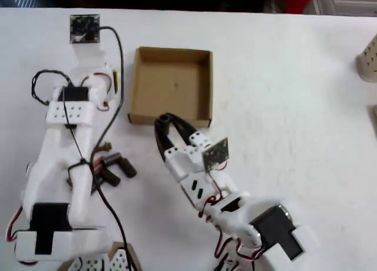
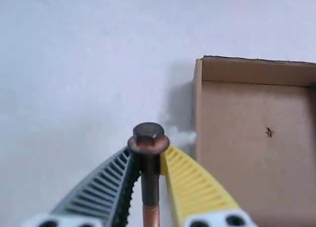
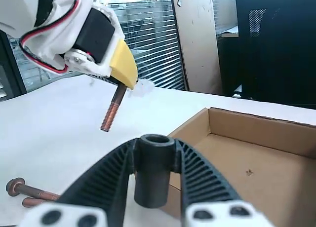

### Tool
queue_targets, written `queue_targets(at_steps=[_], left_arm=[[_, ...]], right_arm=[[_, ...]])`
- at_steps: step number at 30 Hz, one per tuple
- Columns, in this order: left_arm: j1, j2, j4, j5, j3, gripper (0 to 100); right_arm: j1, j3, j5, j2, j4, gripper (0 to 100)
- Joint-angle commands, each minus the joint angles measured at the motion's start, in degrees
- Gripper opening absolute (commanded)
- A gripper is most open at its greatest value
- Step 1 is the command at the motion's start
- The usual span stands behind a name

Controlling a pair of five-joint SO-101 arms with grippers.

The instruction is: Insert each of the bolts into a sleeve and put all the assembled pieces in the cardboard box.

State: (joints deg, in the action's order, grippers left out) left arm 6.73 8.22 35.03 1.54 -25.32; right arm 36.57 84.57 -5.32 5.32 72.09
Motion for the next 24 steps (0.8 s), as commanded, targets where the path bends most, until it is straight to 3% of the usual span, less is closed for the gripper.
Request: queue_targets(at_steps=[1,10,15,22,24], left_arm=[[-1.4,8.8,-10.7,-1.2,-7.5,2],[-5.4,22.1,-13.7,-0.7,-16.1,2],[-11.6,33.5,-14.8,9.4,-22.7,2],[-18.2,57.7,-31.2,7.4,-40.8,2],[-20.0,62.5,-32.2,7.4,-44.0,2]], right_arm=[[0.5,-1.6,0.9,0.2,1.5,1.9],[0.6,-1.6,0.9,0.2,1.5,1.9],[0.6,-1.6,0.9,0.1,1.5,1.9],[0.5,-1.6,0.9,0.1,1.5,1.9],[0.3,-1.6,0.9,0.1,1.5,1.9]])
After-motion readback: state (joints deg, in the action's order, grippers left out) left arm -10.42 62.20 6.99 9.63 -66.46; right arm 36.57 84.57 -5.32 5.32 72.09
